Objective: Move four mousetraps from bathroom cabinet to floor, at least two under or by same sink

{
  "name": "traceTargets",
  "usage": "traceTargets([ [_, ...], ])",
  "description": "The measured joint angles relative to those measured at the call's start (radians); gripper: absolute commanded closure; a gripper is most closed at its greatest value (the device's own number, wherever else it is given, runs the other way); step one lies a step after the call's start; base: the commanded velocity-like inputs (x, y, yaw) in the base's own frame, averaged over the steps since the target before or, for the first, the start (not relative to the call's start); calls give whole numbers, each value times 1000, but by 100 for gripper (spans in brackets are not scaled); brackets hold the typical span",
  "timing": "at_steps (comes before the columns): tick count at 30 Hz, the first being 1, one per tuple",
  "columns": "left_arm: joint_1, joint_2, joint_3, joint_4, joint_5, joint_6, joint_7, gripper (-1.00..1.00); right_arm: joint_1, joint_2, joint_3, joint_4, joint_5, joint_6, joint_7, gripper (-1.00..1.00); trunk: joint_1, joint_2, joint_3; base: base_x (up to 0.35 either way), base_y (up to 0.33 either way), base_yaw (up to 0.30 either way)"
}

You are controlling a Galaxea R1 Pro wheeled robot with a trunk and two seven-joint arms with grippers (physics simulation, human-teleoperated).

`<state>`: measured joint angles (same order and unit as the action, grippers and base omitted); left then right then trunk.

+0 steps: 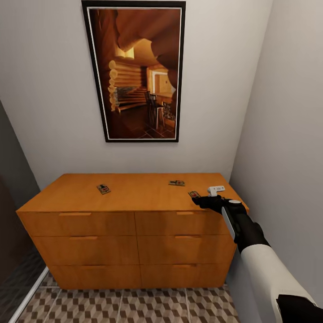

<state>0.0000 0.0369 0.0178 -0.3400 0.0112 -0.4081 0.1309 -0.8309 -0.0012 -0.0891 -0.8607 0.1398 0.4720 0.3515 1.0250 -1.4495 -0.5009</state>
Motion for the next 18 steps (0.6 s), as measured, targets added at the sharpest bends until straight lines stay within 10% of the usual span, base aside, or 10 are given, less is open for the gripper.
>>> traceTargets([
  [18, 0, 0, 0, 0, 0, 0, 0, -100, 0, -1, 0, 0, 0, 0, 0, -100, 0, 0, -1, 2, 0, 0],
])
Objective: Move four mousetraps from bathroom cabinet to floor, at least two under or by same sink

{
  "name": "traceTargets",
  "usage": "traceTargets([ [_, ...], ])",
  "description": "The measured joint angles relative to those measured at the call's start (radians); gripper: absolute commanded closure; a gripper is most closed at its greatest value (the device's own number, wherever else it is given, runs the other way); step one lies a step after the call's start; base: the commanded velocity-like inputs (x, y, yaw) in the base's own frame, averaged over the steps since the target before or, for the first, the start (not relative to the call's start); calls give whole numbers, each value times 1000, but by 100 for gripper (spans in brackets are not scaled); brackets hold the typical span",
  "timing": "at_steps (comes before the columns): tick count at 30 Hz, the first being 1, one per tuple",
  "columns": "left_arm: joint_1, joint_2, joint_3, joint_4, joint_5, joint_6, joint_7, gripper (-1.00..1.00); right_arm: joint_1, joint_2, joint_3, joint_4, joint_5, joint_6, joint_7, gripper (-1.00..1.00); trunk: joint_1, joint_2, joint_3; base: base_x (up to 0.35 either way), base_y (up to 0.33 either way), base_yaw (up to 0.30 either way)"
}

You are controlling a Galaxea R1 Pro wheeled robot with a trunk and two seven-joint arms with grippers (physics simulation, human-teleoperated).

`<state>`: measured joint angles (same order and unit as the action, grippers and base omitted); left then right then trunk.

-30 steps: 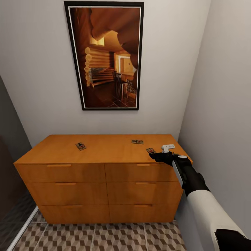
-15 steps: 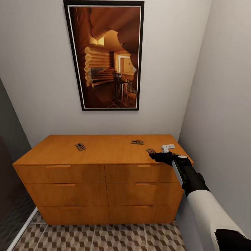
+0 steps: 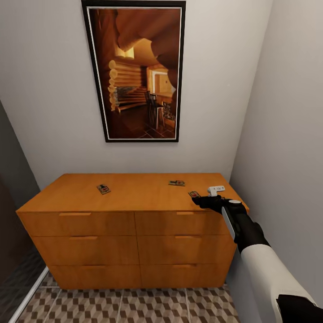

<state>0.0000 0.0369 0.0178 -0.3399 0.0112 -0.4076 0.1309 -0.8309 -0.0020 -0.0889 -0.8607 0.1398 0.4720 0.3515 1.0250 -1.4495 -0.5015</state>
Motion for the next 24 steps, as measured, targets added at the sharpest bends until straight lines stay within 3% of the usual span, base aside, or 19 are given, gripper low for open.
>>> traceTargets([
  [24, 0, 0, 0, 3, 0, 0, 0, -100, 0, 0, 0, 1, 0, 0, -2, -100, 0, 0, -9, 0, 0, 0],
])
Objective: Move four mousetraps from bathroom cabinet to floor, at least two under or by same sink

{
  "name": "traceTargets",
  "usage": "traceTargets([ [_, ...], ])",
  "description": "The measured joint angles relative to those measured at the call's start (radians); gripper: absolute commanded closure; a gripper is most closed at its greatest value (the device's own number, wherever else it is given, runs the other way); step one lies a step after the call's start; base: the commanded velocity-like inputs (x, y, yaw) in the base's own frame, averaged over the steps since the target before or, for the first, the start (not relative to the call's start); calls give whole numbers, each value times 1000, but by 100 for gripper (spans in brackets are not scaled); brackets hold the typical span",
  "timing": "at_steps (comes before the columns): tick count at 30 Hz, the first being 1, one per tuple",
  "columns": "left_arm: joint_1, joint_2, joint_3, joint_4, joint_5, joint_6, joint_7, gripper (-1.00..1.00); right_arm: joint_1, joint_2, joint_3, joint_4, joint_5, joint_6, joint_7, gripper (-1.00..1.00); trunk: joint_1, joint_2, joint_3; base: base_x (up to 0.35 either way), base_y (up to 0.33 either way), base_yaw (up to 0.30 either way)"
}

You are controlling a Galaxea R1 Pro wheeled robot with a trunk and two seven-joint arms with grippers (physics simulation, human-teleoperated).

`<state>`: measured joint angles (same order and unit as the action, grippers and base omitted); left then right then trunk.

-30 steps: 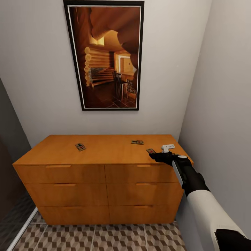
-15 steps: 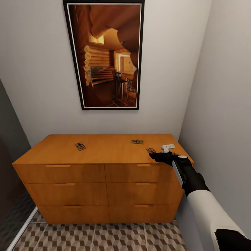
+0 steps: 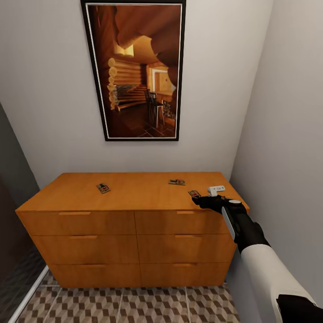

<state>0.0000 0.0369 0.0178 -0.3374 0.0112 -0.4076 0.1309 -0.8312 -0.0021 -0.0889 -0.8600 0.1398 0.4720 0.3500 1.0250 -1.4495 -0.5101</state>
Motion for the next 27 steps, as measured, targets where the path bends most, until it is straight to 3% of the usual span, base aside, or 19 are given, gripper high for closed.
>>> traceTargets([
  [27, 0, 0, 0, 1, 0, -1, 0, -100, 0, 0, 0, 2, 1, 0, -1, -100, 0, 0, -1, 0, 0, 0],
])
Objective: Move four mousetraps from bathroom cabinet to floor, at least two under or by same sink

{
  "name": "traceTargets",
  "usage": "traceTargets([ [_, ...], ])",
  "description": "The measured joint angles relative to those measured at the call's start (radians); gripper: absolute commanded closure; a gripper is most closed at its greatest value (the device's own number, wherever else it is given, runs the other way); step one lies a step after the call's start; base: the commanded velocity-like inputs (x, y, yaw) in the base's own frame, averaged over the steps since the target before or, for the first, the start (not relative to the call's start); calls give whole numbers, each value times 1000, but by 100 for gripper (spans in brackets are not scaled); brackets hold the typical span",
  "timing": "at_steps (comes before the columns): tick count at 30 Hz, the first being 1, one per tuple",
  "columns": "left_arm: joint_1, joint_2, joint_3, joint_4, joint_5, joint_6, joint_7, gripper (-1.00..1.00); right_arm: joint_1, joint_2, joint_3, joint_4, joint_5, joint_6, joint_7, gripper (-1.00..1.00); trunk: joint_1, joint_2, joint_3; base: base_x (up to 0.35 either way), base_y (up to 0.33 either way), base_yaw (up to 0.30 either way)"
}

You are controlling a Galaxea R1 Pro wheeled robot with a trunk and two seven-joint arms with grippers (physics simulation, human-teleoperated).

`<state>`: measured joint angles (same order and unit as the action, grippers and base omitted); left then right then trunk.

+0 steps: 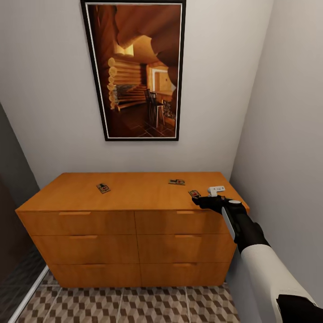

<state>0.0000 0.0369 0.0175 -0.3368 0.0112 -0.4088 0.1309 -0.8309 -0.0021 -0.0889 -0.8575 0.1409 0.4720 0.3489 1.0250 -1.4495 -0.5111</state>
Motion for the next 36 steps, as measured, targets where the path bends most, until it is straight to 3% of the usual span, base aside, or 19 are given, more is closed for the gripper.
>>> traceTargets([
  [9, 0, 0, 0, 0, 0, 1, 0, -100, 0, 0, 0, 15, 4, -5, -1, -100, 0, 0, -9, 0, 0, 0],
  [18, 0, 0, 0, 5, 0, 0, 0, -100, -1, 0, 1, 33, 17, -61, -2, -100, 0, 0, -20, 0, 0, 0],
  [36, 0, 0, 0, 6, 0, 1, 0, -100, -1, 0, 0, 35, 26, -71, -2, -100, 0, 0, -22, 0, 0, 0],
])
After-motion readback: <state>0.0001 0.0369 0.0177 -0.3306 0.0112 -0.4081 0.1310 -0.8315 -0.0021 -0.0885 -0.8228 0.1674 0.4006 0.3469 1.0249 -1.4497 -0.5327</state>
